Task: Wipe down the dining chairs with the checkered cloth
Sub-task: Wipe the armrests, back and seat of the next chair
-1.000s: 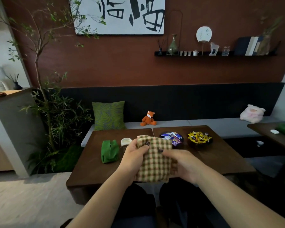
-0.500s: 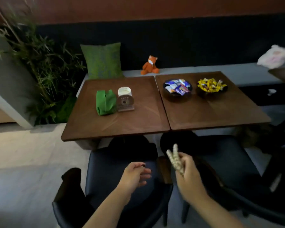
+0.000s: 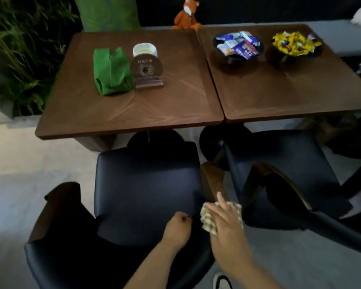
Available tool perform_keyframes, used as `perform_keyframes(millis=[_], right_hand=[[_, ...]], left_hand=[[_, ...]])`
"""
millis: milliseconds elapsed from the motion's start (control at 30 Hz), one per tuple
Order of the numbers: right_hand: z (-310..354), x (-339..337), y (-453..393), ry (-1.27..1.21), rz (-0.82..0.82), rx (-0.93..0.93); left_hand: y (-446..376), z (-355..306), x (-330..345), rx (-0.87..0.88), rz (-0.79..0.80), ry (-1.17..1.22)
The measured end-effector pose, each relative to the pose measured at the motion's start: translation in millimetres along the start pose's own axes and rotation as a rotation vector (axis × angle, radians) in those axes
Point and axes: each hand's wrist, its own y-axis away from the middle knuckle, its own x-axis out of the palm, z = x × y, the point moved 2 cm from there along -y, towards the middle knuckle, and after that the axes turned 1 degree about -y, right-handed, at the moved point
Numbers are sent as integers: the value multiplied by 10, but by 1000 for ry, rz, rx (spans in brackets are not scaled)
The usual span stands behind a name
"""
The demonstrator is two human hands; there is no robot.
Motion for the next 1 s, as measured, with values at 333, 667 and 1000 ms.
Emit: perform_keyframes(millis=[333, 667, 1000], right_hand=[[-197, -261, -629, -32, 290, -130], [-183, 43, -1478, 692, 610, -171], [35, 591, -1221, 1311, 1000, -423]], left_hand=[[-335, 89, 64, -35, 151, 33], [-436, 103, 102, -59, 193, -5], [-472, 95, 129, -8, 204, -2]])
